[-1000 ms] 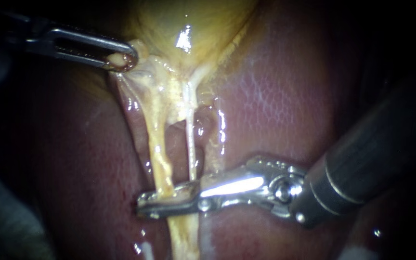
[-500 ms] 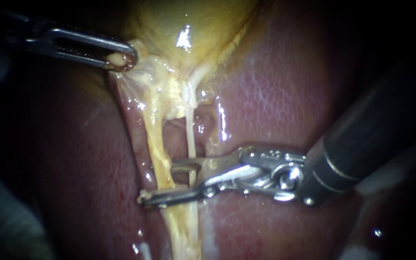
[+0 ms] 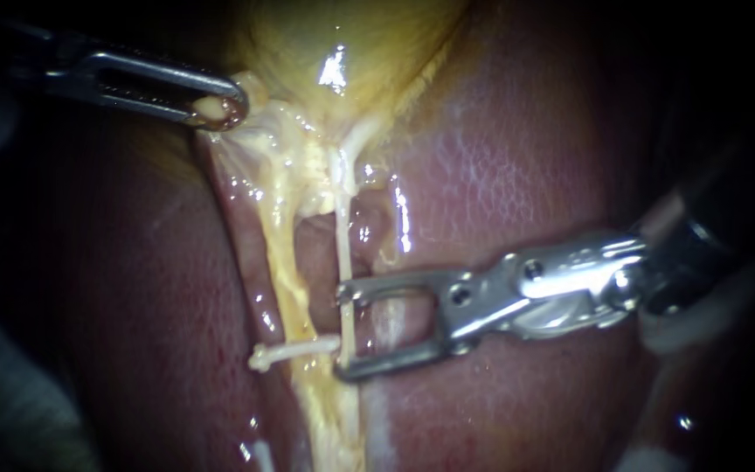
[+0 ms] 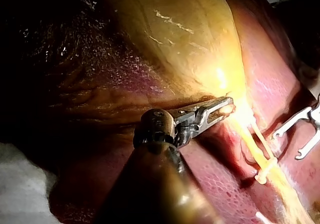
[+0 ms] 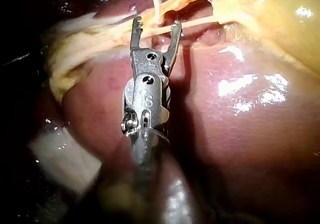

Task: Going back first clip left tube

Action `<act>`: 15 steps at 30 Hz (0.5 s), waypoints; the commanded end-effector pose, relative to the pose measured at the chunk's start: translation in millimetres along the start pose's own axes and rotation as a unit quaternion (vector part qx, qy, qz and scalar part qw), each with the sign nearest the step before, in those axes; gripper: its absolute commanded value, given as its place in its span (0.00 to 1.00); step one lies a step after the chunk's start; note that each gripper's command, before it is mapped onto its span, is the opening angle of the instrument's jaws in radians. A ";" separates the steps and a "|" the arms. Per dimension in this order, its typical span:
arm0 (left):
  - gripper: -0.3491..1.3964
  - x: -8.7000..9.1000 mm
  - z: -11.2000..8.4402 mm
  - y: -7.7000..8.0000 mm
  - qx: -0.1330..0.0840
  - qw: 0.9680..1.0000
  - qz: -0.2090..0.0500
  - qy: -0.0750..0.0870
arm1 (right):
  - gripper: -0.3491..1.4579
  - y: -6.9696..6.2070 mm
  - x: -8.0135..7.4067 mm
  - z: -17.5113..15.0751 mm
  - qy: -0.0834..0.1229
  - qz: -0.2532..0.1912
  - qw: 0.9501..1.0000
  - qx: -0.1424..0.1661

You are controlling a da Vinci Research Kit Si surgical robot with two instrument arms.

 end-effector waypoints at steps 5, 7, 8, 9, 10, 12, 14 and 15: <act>0.00 0.0 0.0 0.0 0.000 1.000 0.000 0.000 | 0.47 0.2 0.9 -4.1 -0.028 -0.009 0.999 -0.020; 0.00 0.0 0.0 0.0 0.000 1.000 0.000 0.000 | 0.47 0.2 0.9 -5.0 -0.032 -0.013 0.999 -0.028; 0.00 0.0 0.0 0.0 0.000 1.000 0.000 0.000 | 0.47 0.3 0.8 -5.5 -0.033 -0.014 0.999 -0.032; 0.00 0.0 0.0 0.0 0.000 1.000 0.000 0.000 | 0.47 0.4 0.8 -5.7 -0.034 -0.015 0.999 -0.035; 0.00 0.0 0.0 0.0 0.000 1.000 0.000 0.000 | 0.47 0.4 0.8 -5.9 -0.034 -0.016 0.999 -0.037; 0.00 0.0 0.0 0.0 0.000 1.000 0.000 0.000 | 0.47 0.5 0.7 -6.2 -0.035 -0.020 0.998 -0.042; 0.00 -0.1 0.1 0.0 0.001 1.000 0.000 0.000 | 0.47 0.6 0.7 -6.3 -0.036 -0.021 0.998 -0.043; 0.00 -0.2 0.3 0.0 0.001 1.000 0.000 0.001 | 0.47 0.6 0.7 -6.4 -0.036 -0.021 0.998 -0.044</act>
